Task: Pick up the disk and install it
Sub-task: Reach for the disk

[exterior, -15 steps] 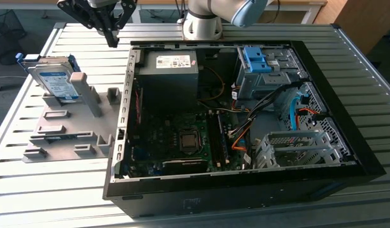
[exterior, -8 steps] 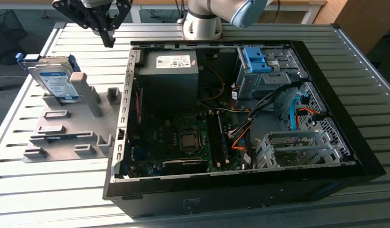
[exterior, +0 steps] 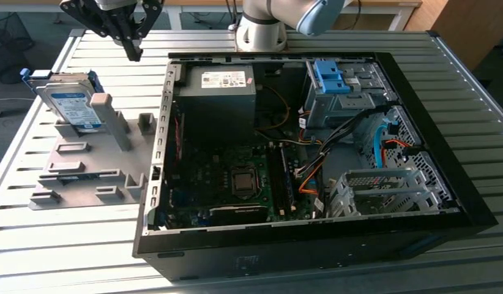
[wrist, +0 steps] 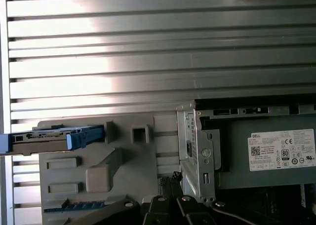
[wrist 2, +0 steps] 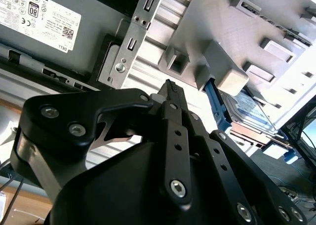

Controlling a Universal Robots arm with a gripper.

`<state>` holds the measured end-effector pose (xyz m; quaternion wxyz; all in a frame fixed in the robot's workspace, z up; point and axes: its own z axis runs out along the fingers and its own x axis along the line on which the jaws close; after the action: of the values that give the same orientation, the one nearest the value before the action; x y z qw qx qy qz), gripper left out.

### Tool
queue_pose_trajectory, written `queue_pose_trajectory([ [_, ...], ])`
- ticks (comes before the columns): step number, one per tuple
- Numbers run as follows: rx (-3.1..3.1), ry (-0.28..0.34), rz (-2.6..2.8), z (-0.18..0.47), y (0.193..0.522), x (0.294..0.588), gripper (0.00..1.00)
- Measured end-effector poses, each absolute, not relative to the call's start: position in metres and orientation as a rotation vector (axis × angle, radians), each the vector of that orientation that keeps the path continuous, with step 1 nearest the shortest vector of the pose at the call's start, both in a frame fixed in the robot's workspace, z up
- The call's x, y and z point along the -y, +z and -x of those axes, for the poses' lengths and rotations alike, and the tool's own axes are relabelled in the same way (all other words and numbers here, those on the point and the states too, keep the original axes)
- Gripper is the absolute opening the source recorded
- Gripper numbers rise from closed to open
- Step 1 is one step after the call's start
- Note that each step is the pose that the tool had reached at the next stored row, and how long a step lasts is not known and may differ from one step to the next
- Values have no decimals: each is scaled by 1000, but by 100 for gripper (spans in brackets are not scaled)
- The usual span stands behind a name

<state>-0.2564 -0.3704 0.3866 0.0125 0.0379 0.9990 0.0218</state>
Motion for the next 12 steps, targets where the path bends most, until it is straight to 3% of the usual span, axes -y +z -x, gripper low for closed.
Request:
queue_pose_trajectory([
  [12,-3114,68,-118,261,387,370,11],
])
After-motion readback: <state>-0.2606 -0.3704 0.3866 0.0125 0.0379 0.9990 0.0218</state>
